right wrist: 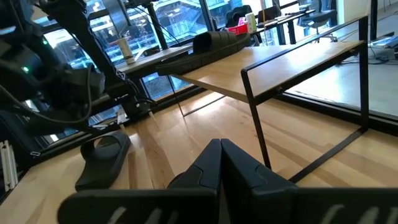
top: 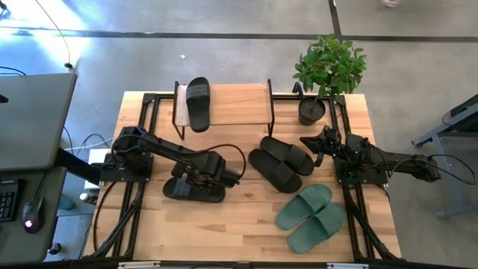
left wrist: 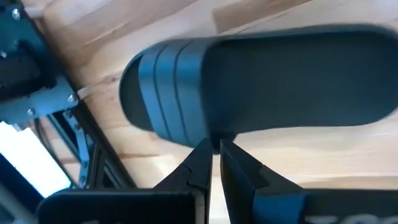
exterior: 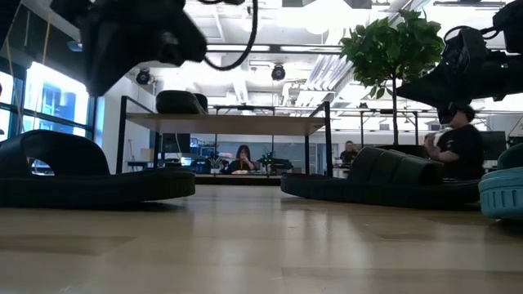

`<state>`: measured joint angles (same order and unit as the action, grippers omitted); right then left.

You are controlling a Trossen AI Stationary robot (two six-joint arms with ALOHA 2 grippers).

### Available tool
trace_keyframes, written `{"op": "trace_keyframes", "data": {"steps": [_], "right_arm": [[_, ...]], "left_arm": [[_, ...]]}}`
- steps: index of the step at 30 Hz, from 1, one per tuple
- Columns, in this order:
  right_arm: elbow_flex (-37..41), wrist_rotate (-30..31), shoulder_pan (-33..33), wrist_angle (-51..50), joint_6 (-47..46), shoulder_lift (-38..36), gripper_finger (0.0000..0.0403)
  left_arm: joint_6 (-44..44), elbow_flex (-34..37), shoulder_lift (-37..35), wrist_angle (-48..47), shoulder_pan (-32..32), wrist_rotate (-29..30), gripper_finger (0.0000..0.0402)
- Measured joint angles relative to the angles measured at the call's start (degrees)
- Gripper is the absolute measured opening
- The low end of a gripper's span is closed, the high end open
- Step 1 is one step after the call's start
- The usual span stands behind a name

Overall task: Pick and place slides into the shelf
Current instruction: Put the bottom slide on the shelf

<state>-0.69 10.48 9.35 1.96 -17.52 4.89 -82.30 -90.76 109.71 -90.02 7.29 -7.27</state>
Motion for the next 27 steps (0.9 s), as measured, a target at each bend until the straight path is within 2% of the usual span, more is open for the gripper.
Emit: {"op": "trace_keyframes", "data": {"steps": [4, 7, 11, 17, 27], "right_arm": [[0.0, 0.0, 0.0, 0.0, 0.0, 0.0, 0.0000], [0.0, -0.1, 0.0, 0.0, 0.0, 0.0, 0.0000], [0.0, -0.1, 0.0, 0.0, 0.0, 0.0, 0.0000], [0.0, -0.1, 0.0, 0.0, 0.0, 0.0, 0.0000], [0.0, -0.1, 0.0, 0.0, 1.1, 0.0, 0.0000]], "left_arm": [[-1.0, 2.6, 0.0, 0.0, 0.0, -2.5, 0.0023], [-5.1, 4.9, 0.0, 0.0, 0.0, -3.1, 0.0038], [-8.8, 7.0, 0.0, 0.0, -0.2, -4.9, 0.0077], [-6.7, 7.5, 0.0, 0.9, 0.2, -5.6, 0.0137], [-4.7, 7.5, 0.6, 5.2, 0.2, -1.7, 0.0224]]}}
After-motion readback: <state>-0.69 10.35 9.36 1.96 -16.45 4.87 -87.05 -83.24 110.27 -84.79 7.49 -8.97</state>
